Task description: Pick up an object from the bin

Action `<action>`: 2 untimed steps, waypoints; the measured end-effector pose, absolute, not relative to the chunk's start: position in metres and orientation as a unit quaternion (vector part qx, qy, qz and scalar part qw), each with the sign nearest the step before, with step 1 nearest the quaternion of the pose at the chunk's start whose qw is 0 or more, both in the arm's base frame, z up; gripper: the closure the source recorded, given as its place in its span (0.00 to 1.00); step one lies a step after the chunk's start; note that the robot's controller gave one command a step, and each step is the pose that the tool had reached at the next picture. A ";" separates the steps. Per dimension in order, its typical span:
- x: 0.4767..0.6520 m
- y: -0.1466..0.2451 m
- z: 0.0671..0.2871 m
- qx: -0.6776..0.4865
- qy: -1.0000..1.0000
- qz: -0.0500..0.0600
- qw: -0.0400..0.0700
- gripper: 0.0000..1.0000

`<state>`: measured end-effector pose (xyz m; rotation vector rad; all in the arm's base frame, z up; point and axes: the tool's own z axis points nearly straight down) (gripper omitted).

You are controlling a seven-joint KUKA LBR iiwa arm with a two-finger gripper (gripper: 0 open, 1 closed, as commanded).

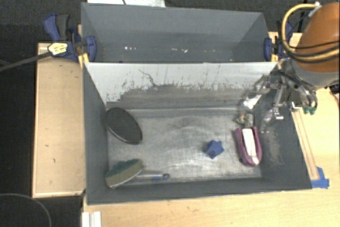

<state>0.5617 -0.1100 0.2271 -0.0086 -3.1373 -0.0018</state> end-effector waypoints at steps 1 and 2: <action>0.547 -0.032 0.073 0.149 -0.989 0.001 -0.002 0.00; 0.519 -0.014 0.103 0.157 -0.988 -0.001 0.000 0.00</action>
Offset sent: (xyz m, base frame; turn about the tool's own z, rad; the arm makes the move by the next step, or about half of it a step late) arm -0.0170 0.0777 -0.1571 -0.3065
